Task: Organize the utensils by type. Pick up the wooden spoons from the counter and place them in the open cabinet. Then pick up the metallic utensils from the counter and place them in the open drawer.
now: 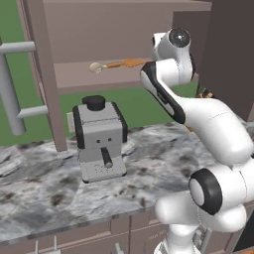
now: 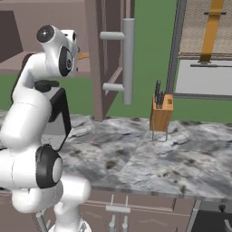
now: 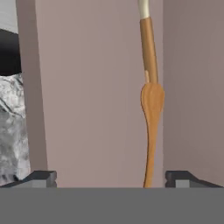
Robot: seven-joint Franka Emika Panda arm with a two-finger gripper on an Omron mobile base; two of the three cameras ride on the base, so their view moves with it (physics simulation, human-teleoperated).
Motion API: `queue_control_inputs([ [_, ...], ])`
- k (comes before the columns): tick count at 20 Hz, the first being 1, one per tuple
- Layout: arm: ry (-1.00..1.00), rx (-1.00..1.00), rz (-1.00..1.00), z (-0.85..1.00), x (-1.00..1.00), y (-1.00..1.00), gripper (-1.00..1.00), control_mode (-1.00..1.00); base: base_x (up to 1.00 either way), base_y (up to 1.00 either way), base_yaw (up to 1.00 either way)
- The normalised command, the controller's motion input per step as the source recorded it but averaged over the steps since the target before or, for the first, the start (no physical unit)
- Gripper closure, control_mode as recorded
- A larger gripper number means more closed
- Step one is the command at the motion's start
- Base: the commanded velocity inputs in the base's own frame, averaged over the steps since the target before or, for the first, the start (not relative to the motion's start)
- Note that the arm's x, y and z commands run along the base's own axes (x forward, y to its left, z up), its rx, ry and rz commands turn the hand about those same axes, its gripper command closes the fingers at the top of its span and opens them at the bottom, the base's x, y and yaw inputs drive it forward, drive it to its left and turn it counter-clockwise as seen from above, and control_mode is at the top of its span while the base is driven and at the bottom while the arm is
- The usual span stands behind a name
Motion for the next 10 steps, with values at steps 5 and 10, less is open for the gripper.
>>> queue_control_inputs([
  [5,0.24,0.37,-0.46,0.0,-0.99,0.1,-1.0,-1.0,0.0,0.0,0.0],
  [10,0.08,0.29,-0.49,-0.07,-1.0,0.2,-1.0,-1.0,0.0,0.0,0.0],
])
